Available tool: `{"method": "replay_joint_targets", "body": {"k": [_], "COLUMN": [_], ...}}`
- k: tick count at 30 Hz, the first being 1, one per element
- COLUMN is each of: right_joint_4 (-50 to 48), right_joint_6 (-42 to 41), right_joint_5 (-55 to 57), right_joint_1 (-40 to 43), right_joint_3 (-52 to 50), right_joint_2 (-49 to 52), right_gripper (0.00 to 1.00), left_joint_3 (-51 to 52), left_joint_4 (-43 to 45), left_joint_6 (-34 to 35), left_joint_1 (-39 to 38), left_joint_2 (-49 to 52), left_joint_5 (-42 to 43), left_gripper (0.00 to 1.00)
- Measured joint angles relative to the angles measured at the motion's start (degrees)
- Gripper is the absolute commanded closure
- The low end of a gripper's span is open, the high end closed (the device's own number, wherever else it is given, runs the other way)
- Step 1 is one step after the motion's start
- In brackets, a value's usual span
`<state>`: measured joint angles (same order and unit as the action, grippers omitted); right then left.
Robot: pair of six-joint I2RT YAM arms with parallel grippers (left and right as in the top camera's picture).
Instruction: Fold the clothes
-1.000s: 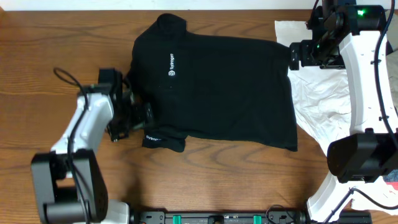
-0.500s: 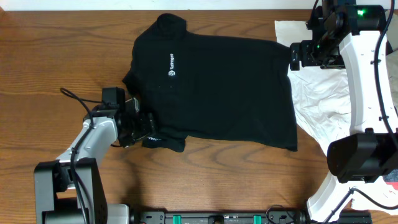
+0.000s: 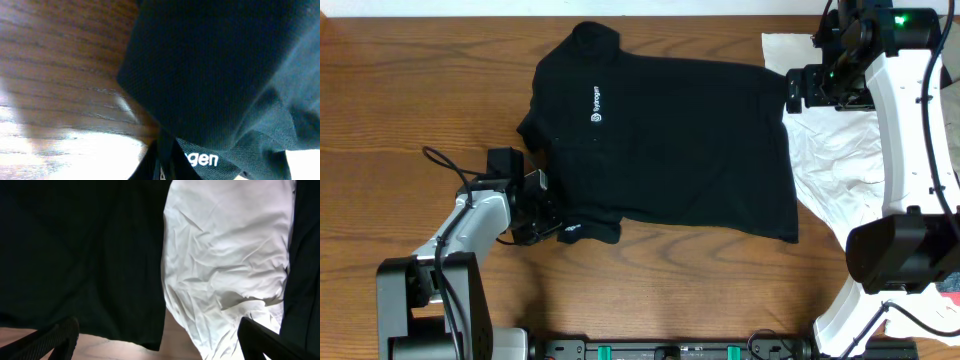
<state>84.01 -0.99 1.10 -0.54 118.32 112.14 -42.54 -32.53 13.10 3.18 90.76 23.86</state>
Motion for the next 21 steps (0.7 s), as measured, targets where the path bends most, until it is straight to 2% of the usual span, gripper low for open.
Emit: {"method": "replay_joint_targets", "body": {"k": [4, 8, 12, 21], "right_joint_4": [0.0, 0.1, 0.1, -0.1], "right_joint_6": [0.0, 0.0, 0.0, 0.0], "right_joint_5": [0.0, 0.0, 0.0, 0.0], "right_joint_1": [0.0, 0.0, 0.0, 0.2], "right_joint_3": [0.0, 0.0, 0.0, 0.0], "right_joint_2": [0.0, 0.0, 0.0, 0.0], "right_gripper": [0.01, 0.01, 0.01, 0.01], "left_joint_3": [0.0, -1.1, -4.2, -6.0], "left_joint_4": [-2.0, -9.1, -15.9, -24.4], "left_joint_6": [0.0, 0.0, 1.2, 4.8], "left_joint_1": [0.0, 0.2, 1.6, 3.0], "left_joint_2": [0.0, -2.1, -10.7, -30.0], "left_joint_5": [0.0, -1.0, -2.0, -2.8], "left_gripper": [0.94, 0.94, 0.94, 0.94]}}
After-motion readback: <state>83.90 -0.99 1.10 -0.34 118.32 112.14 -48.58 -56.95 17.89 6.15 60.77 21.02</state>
